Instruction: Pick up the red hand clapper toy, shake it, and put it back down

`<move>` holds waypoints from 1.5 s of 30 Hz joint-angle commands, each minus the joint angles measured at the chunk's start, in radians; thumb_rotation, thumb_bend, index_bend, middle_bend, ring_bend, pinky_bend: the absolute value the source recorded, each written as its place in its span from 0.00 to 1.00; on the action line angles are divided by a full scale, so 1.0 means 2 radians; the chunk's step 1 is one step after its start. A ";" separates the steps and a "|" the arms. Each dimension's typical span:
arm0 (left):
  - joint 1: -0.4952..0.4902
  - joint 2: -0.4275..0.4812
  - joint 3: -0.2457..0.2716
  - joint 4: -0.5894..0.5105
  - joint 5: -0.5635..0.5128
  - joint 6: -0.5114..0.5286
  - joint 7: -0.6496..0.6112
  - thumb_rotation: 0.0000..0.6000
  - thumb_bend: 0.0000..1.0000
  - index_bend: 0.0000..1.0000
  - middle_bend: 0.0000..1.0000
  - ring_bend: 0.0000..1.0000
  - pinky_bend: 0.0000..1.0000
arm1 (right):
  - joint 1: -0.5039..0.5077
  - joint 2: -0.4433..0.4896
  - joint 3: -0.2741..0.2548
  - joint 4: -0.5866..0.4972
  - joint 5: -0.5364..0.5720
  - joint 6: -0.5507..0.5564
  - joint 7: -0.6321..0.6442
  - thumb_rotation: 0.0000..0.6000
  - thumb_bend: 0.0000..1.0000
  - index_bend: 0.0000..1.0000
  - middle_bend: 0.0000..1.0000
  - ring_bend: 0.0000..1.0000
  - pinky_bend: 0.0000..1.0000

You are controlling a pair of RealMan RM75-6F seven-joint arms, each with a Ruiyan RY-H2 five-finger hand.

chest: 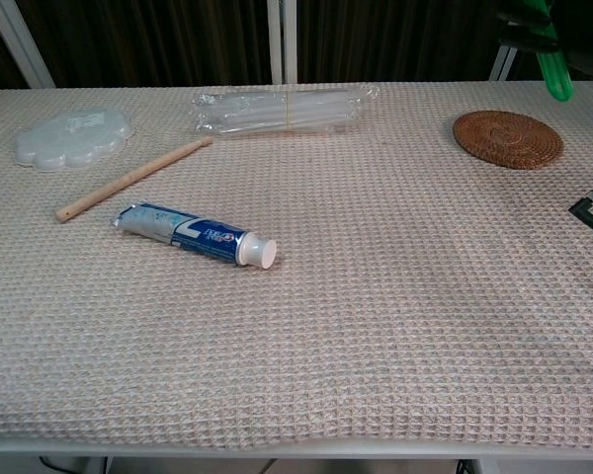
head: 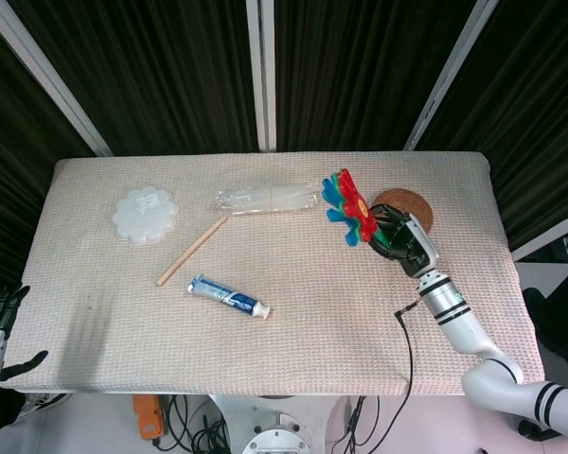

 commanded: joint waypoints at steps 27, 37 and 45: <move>0.003 -0.003 0.000 0.007 -0.003 0.002 -0.008 1.00 0.10 0.04 0.02 0.00 0.03 | 0.019 -0.203 -0.078 0.194 0.048 0.091 -0.504 1.00 0.37 0.84 0.91 0.93 1.00; 0.004 -0.002 -0.001 0.010 -0.005 0.002 -0.014 1.00 0.10 0.04 0.02 0.00 0.03 | 0.035 -0.166 -0.102 0.173 0.070 0.033 -0.631 1.00 0.00 0.00 0.00 0.00 0.00; 0.004 -0.002 -0.001 0.010 -0.003 0.005 -0.014 1.00 0.10 0.04 0.02 0.00 0.03 | 0.012 -0.115 -0.096 0.071 0.099 0.062 -0.702 1.00 0.00 0.00 0.00 0.00 0.00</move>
